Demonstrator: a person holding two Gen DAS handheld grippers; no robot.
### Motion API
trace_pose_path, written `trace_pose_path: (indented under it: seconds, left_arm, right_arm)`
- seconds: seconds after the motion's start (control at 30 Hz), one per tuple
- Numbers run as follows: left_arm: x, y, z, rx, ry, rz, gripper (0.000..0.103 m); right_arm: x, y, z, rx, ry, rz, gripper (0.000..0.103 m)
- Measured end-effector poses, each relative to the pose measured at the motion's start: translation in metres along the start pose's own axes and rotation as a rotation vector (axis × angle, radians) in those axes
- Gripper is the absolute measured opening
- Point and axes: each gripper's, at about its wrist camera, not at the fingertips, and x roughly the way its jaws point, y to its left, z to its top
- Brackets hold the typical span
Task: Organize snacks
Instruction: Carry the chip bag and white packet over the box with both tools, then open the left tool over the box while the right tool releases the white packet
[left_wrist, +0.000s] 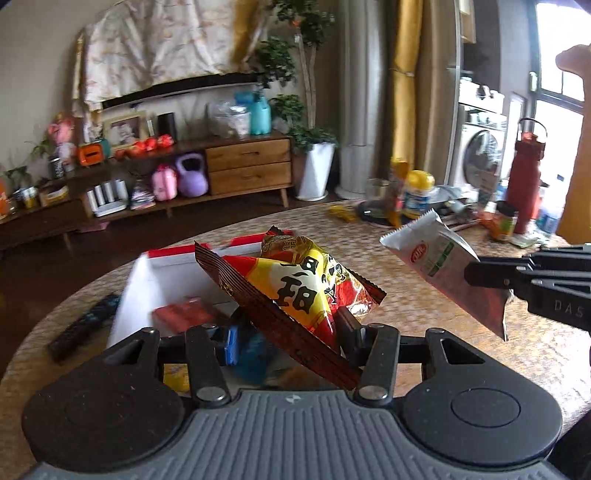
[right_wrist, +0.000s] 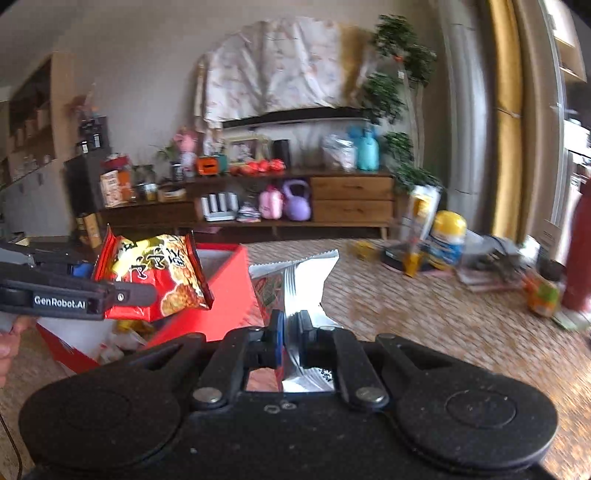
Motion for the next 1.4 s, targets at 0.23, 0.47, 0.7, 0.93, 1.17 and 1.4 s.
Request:
trace_pose_path:
  seconds: [0.23, 0.47, 0.7, 0.93, 1.17, 1.4]
  left_arm:
    - [0.004, 0.036, -0.009, -0.012, 0.04, 0.047, 0.05]
    - [0.024, 0.056, -0.015, -0.015, 0.094, 0.046, 0.05]
    - [0.048, 0.066, -0.027, -0.022, 0.159, 0.033, 0.05]
    - [0.064, 0.068, -0.033, -0.016, 0.206, 0.029, 0.05]
    - [0.073, 0.067, -0.037, -0.007, 0.234, 0.031, 0.05]
    - [0.076, 0.067, -0.035, -0.007, 0.249, 0.042, 0.05]
  right_arm:
    - [0.035, 0.043, 0.025, -0.015, 0.018, 0.098, 0.006]
    - [0.072, 0.082, 0.048, -0.049, 0.071, 0.163, 0.006]
    - [0.112, 0.109, 0.062, -0.078, 0.154, 0.204, 0.006]
    - [0.151, 0.116, 0.051, -0.073, 0.279, 0.214, 0.006]
    - [0.167, 0.126, 0.041, -0.1, 0.345, 0.201, 0.006]
    - [0.178, 0.13, 0.034, -0.121, 0.406, 0.176, 0.008]
